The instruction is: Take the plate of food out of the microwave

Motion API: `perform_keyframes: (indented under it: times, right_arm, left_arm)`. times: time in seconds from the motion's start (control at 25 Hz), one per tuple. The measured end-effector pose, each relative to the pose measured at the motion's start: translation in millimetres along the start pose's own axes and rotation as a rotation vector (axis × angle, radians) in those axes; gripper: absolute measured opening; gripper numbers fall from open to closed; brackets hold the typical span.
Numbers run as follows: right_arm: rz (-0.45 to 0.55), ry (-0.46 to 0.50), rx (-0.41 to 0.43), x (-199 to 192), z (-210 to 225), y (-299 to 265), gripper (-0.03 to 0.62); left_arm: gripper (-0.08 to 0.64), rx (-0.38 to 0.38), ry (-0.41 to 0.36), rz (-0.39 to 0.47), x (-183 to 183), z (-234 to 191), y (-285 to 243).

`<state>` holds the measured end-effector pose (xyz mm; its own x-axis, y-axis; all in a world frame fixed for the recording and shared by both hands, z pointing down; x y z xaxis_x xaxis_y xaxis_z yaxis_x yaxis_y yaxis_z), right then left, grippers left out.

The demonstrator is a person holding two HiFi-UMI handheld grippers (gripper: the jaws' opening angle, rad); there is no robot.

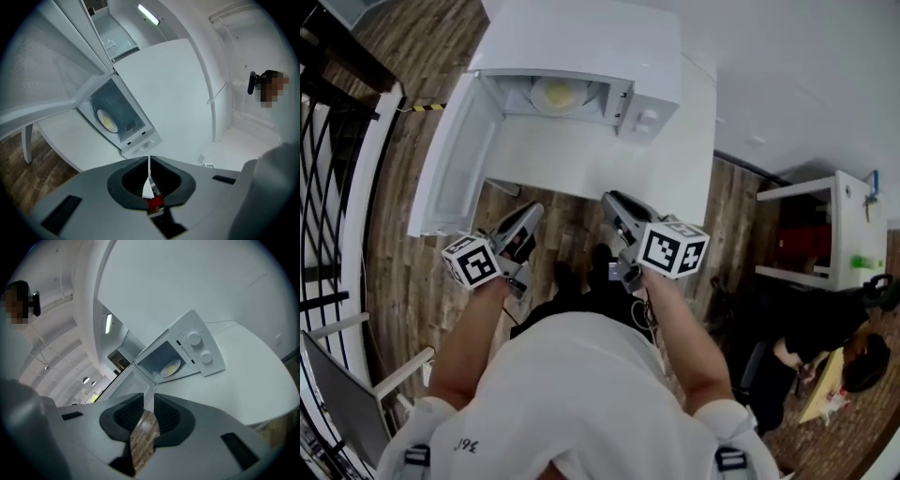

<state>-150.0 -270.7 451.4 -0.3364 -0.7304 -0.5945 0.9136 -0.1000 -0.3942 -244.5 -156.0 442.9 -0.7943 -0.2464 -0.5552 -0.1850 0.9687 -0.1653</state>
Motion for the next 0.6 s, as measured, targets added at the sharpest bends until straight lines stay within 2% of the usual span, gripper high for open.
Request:
perform_keyframes:
  times: [0.36, 0.6]
  right_arm:
    - [-0.057, 0.042, 0.044, 51, 27, -31, 0.071]
    - [-0.072, 0.043, 0.04, 62, 44, -45, 0.071]
  left_arm:
    - [0.018, 0.091, 0.043, 0.063, 17, -20, -43]
    - [0.02, 0.119, 0.027, 0.076, 24, -30, -61]
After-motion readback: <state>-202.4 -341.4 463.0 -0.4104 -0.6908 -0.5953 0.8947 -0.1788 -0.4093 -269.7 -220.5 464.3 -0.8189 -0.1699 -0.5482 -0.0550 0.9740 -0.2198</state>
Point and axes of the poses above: the fingertips, and each gripper's own axes: y backward along the fingers, z to its right, x out of its top, the point moved 1 cm from there along y, backward along the fingers, and after that the axes turned 6 degrees about -z, right-handed, at the moved point
